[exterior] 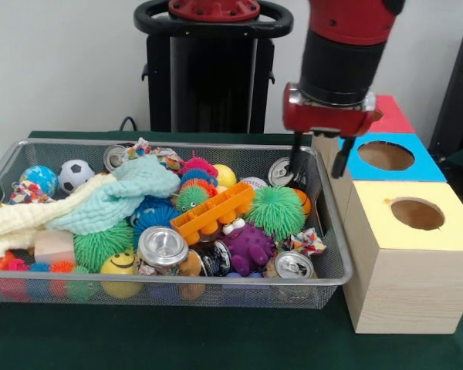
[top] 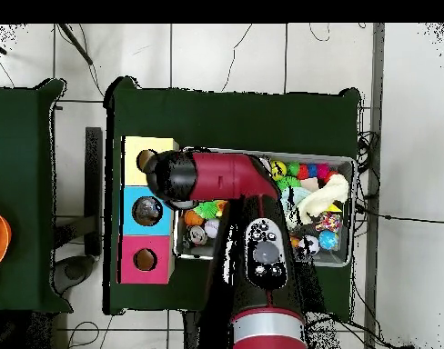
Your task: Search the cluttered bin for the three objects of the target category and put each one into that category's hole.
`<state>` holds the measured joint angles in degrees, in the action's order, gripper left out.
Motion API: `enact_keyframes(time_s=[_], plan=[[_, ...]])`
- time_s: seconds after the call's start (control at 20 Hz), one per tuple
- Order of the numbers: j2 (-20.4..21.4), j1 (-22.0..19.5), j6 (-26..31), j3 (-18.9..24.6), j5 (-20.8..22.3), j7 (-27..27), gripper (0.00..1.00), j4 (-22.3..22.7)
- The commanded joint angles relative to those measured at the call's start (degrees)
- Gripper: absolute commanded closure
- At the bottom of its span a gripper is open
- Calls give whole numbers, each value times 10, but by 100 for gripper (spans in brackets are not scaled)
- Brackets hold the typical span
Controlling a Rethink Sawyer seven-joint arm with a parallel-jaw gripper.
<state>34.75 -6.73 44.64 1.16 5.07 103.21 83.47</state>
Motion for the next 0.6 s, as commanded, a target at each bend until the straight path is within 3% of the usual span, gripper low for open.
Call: enact_keyframes(time_s=[0.05,0.3,0.6], plan=[[4,-61,-49,63,8,-34,0,67],[11,-77,-50,64,34,-50,0,80],[27,-134,-46,98,55,-103,0,107]])
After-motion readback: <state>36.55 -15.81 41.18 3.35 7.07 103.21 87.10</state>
